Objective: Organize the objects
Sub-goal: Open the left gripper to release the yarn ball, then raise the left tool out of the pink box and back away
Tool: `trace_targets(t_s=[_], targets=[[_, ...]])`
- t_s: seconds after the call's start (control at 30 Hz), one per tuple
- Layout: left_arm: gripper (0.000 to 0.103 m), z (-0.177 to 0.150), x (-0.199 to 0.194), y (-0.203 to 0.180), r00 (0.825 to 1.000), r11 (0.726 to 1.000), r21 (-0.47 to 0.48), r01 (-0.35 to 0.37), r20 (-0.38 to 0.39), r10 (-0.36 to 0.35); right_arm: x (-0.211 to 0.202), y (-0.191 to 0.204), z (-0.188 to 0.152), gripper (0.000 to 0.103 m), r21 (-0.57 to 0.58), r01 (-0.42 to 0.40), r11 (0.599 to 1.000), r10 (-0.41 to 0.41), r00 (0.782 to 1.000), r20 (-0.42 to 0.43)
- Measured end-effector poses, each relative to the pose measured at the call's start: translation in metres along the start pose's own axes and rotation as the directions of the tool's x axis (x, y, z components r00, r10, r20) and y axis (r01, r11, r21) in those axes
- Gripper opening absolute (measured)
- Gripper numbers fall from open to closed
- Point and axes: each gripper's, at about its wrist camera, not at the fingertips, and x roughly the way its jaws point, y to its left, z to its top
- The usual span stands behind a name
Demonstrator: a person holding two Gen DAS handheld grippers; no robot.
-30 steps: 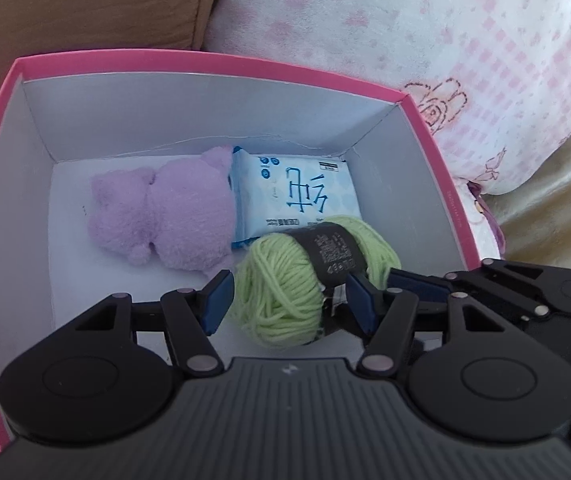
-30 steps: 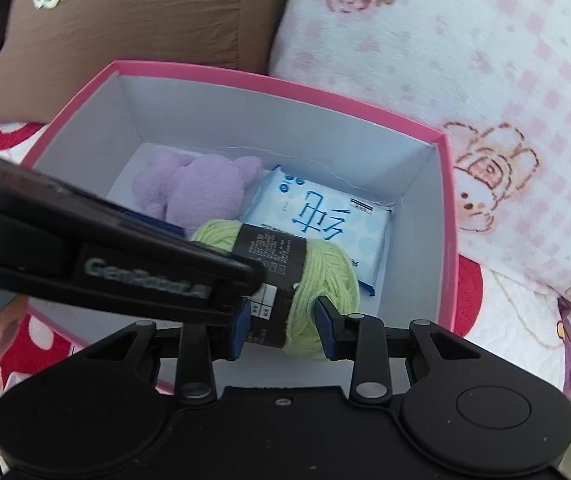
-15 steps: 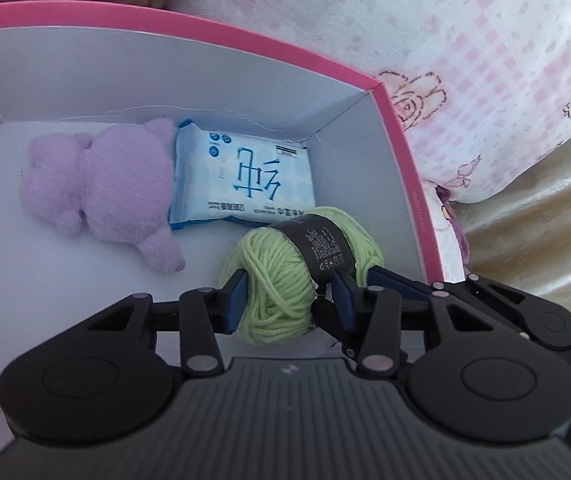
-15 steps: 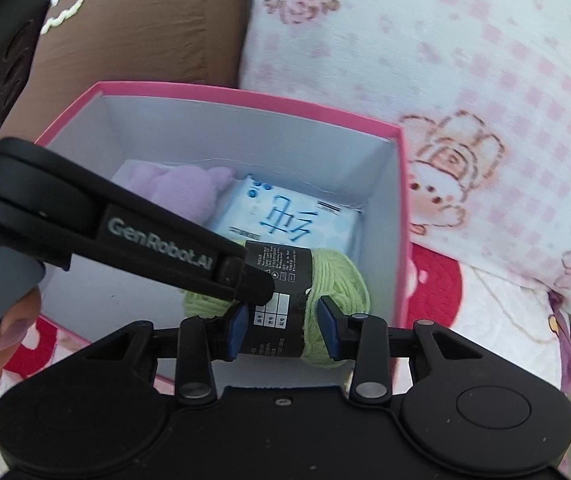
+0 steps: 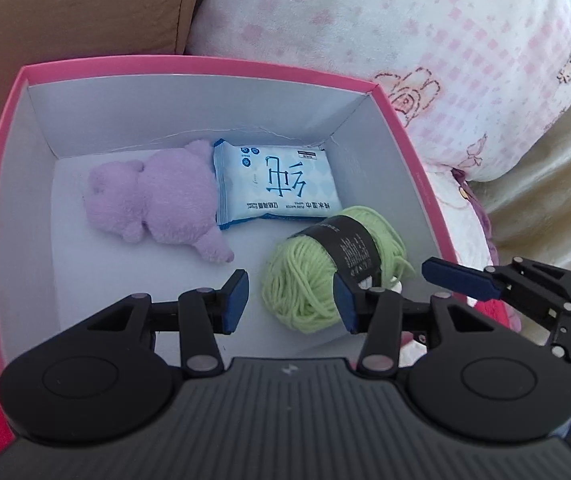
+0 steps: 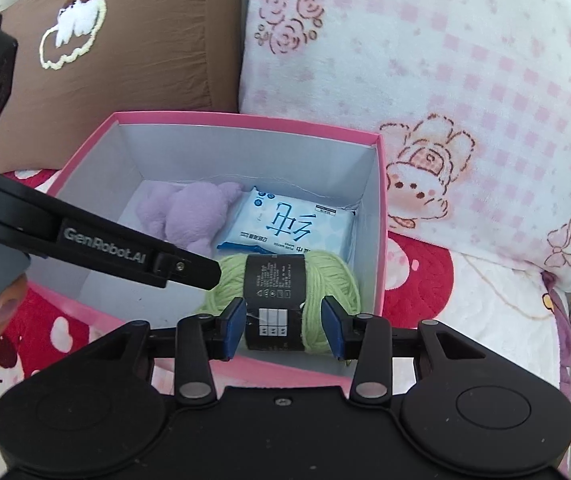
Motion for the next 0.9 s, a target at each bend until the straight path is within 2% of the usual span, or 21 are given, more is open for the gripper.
trace_targets(t_s=[0.4, 0.6, 0.9], targets=[[0.048, -0.011, -0.063, -0.027, 1.000, 0.993, 0.116, -0.014, 0.028, 0.011, -0.047, 0.020, 0.003, 0.050, 0.011, 0.014, 1.000, -0.014, 1.000, -0.003], [0.048, -0.023, -0.098, -0.040, 0.999, 0.981, 0.193, -0.032, 0.025, 0.028, -0.084, 0.025, -0.005, 0.051, -0.007, 0.015, 1.000, -0.015, 0.999, 0.036], [0.048, -0.044, -0.146, -0.052, 0.999, 0.965, 0.259, -0.043, 0.039, 0.035, -0.121, 0.035, -0.017, 0.052, 0.018, 0.004, 1.000, -0.006, 0.997, 0.075]])
